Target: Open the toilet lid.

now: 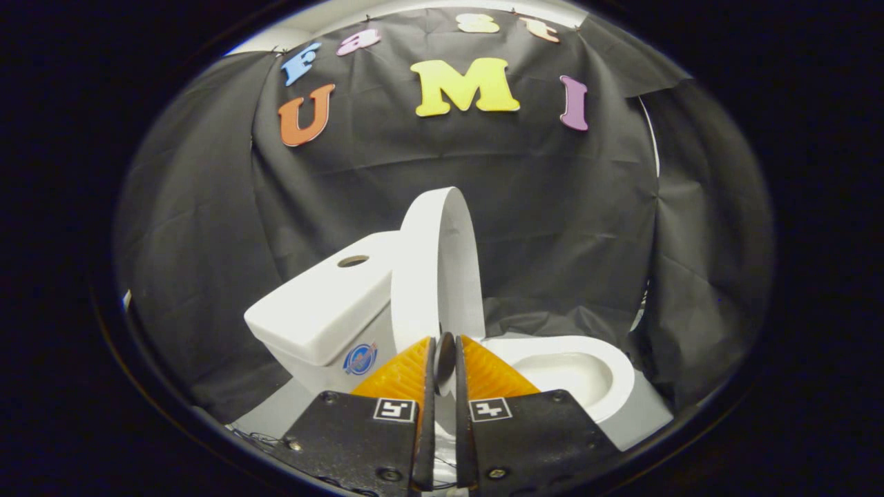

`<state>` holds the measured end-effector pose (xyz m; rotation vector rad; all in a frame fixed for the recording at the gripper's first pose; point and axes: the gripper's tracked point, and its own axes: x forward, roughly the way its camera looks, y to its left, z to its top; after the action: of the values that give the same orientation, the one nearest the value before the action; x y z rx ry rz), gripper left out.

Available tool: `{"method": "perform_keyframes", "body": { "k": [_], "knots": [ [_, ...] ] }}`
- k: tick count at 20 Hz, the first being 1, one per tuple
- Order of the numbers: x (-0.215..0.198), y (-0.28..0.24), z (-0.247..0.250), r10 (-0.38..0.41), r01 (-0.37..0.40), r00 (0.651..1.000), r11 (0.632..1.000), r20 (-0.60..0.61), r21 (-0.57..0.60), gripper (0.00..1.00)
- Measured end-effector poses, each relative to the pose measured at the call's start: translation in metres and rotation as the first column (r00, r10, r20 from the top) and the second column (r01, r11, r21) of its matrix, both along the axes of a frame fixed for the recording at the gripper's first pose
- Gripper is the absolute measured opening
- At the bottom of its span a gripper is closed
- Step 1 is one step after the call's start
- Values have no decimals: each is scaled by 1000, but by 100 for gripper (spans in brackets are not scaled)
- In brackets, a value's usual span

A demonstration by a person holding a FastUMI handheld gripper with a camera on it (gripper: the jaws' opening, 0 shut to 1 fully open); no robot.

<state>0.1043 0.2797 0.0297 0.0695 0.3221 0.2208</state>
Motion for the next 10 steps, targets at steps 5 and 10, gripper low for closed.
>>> {"method": "perform_keyframes", "body": {
  "k": [5,10],
  "knots": [
    [-1,24,-6,48,-49,999,998,-21,-28,19],
    [-2,31,2,126,-124,992,988,10,-97,40]
  ]
}}
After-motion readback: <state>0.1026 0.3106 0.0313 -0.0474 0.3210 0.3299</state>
